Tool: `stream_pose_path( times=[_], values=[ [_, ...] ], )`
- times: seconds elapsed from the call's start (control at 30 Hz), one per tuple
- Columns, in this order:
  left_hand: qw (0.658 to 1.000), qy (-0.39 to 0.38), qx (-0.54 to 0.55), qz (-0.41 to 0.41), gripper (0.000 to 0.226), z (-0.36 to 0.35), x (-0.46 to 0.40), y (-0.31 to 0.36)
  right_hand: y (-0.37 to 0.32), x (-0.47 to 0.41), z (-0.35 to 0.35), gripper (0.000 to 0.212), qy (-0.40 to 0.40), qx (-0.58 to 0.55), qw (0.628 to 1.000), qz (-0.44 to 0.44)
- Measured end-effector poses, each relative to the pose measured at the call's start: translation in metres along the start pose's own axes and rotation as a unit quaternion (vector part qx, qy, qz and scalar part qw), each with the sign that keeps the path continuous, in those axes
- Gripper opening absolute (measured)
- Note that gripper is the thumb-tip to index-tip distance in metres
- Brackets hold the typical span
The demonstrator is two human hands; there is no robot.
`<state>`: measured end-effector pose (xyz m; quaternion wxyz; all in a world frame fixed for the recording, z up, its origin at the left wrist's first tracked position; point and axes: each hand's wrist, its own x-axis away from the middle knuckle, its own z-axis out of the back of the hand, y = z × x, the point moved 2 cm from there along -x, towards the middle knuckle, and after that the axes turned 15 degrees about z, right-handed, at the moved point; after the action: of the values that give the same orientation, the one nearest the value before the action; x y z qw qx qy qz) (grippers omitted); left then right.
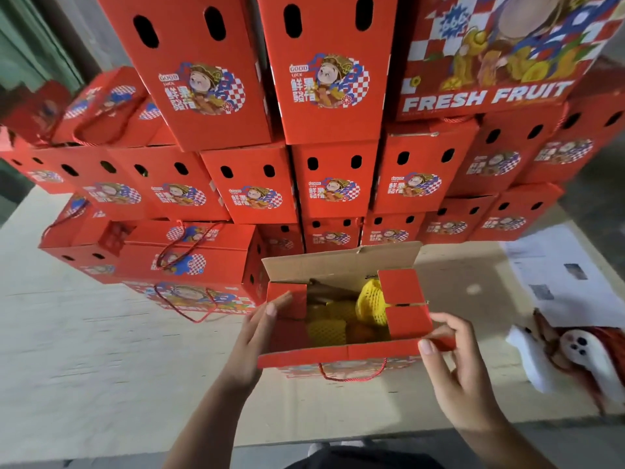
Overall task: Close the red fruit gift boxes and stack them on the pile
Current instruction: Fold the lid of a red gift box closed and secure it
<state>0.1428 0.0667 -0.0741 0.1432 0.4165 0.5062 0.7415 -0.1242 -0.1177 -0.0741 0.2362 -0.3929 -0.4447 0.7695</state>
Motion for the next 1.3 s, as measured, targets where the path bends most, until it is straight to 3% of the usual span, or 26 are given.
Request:
stream_pose_path(
  times=[0.1, 0.17, 0.27, 0.33, 0.4, 0.47, 0.53, 0.57, 0.6, 0.67, 0.73, 0.83, 0.9, 0.97, 1.07, 1.17, 1.3],
  values=[
    [0.992, -0.035, 0.120, 0.029, 0.074, 0.001, -0.003, -0.002, 0.006, -0.016, -0.007, 0.053, -0.012, 0.000, 0.999, -0.029],
    [0.993, -0.015, 0.117, 0.016, 0.070, -0.002, -0.002, 0.002, 0.015, -0.025, -0.011, 0.061, -0.031, 0.081, 0.996, -0.037],
    [0.990, 0.113, -0.080, -0.036, 0.039, -0.012, -0.004, 0.004, 0.025, -0.035, -0.016, 0.068, -0.121, 0.235, 0.964, -0.012],
    [0.933, 0.198, -0.293, -0.075, 0.050, -0.025, -0.003, -0.002, 0.028, -0.040, -0.017, 0.069, -0.200, 0.294, 0.934, -0.003],
    [0.866, 0.234, -0.423, -0.130, 0.051, -0.039, 0.002, -0.005, 0.033, -0.045, -0.014, 0.073, -0.296, 0.345, 0.891, -0.019],
    [0.838, 0.229, -0.477, -0.135, 0.061, -0.045, 0.007, -0.010, 0.032, -0.055, -0.011, 0.087, -0.329, 0.286, 0.897, -0.073],
    [0.826, 0.223, -0.503, -0.125, 0.069, -0.045, 0.006, -0.014, 0.022, -0.078, -0.007, 0.096, -0.207, 0.091, 0.964, -0.139],
    [0.822, 0.222, -0.512, -0.118, 0.070, -0.043, 0.005, -0.014, 0.018, -0.092, -0.006, 0.091, -0.135, -0.003, 0.979, -0.156],
    [0.819, 0.221, -0.518, -0.111, 0.070, -0.043, 0.002, -0.014, 0.013, -0.107, -0.005, 0.081, -0.097, -0.052, 0.981, -0.158],
    [0.823, 0.223, -0.510, -0.113, 0.067, -0.043, 0.000, -0.010, 0.009, -0.134, -0.002, 0.063, -0.126, -0.022, 0.985, -0.112],
    [0.835, 0.237, -0.479, -0.130, 0.062, -0.043, 0.002, -0.006, 0.009, -0.151, 0.002, 0.055, -0.204, 0.066, 0.975, -0.055],
    [0.872, 0.299, -0.365, -0.129, 0.055, -0.041, 0.005, -0.010, 0.018, -0.153, 0.004, 0.048, -0.348, 0.138, 0.927, -0.027],
    [0.897, 0.350, -0.256, -0.086, 0.051, -0.038, 0.008, -0.016, 0.024, -0.140, -0.001, 0.061, -0.425, 0.211, 0.880, 0.005],
    [0.886, 0.396, -0.215, -0.112, 0.044, -0.034, 0.010, -0.017, 0.031, -0.133, -0.009, 0.086, -0.410, 0.286, 0.864, 0.057],
    [0.869, 0.325, -0.320, -0.192, 0.057, -0.028, -0.002, 0.009, 0.037, -0.136, -0.015, 0.089, -0.408, 0.339, 0.836, 0.142],
    [0.814, 0.183, -0.529, -0.153, 0.075, -0.027, -0.033, 0.035, 0.042, -0.132, -0.018, 0.085, -0.458, 0.373, 0.790, 0.166],
    [0.730, 0.189, -0.641, -0.140, 0.083, -0.029, -0.045, 0.040, 0.046, -0.123, -0.024, 0.083, -0.449, 0.429, 0.762, 0.184]
  ],
)
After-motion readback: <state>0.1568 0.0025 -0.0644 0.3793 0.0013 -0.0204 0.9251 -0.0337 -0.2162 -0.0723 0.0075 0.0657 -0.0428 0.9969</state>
